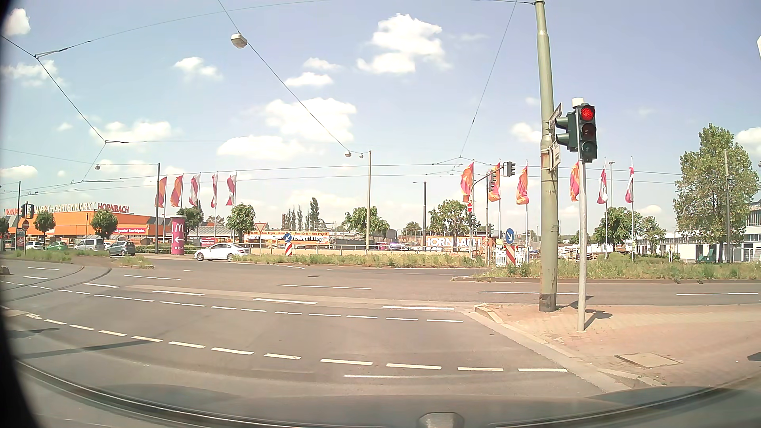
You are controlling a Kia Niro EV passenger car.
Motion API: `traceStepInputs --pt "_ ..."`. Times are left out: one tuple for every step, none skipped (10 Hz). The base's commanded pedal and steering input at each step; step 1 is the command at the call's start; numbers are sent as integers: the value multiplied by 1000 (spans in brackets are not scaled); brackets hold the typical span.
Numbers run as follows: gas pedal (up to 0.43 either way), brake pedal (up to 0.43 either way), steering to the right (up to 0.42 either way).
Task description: Follow the waypoints while adhering to traffic rules and regulations
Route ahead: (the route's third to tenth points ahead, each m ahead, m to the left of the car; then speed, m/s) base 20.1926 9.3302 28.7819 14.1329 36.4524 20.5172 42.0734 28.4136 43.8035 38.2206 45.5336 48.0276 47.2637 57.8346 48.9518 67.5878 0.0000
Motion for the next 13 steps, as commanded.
traceStepInputs --pt "0 348 -48" --pt "0 348 -48" --pt "0 348 -48" --pt "0 348 -48" --pt "0 348 -48" --pt "0 348 -48" --pt "0 348 -49" --pt "0 348 -48" --pt "0 348 -48" --pt "0 348 -48" --pt "0 348 -48" --pt "0 348 -48" --pt "0 348 -48"
